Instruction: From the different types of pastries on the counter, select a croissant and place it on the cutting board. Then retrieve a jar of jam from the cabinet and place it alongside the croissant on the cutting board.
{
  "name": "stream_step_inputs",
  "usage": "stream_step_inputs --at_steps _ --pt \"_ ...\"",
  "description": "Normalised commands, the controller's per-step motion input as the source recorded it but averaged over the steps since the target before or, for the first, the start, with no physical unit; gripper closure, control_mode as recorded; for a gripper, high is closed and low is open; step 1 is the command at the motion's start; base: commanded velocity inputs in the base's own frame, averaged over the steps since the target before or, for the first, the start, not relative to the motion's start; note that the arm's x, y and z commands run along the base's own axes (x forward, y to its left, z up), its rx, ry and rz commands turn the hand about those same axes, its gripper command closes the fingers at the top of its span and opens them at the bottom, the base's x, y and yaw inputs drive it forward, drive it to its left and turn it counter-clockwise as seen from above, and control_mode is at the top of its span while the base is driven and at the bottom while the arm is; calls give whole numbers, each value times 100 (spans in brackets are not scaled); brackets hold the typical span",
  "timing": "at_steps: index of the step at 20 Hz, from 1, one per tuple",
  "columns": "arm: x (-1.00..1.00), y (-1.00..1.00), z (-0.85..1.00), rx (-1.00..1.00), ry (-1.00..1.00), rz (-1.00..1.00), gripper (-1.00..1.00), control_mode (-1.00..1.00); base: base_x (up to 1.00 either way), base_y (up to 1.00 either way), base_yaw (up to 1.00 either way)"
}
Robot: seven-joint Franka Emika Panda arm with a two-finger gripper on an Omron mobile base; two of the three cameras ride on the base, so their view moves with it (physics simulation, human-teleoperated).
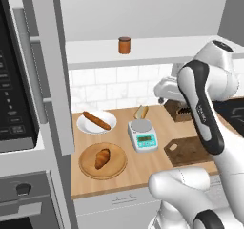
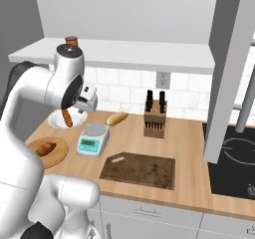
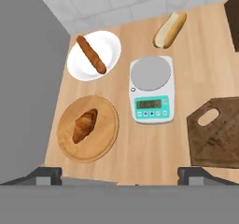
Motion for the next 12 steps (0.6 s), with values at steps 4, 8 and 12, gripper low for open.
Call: stream_step_inputs --at_steps 4,8,12 --pt "-24 53 4 3 -35 0 -100 -100 0 0 0" --pt "-5 38 8 2 -29 0 -100 -100 0 0 0" --pt "0 34 19 0 -15 1 -100 -100 0 0 0"
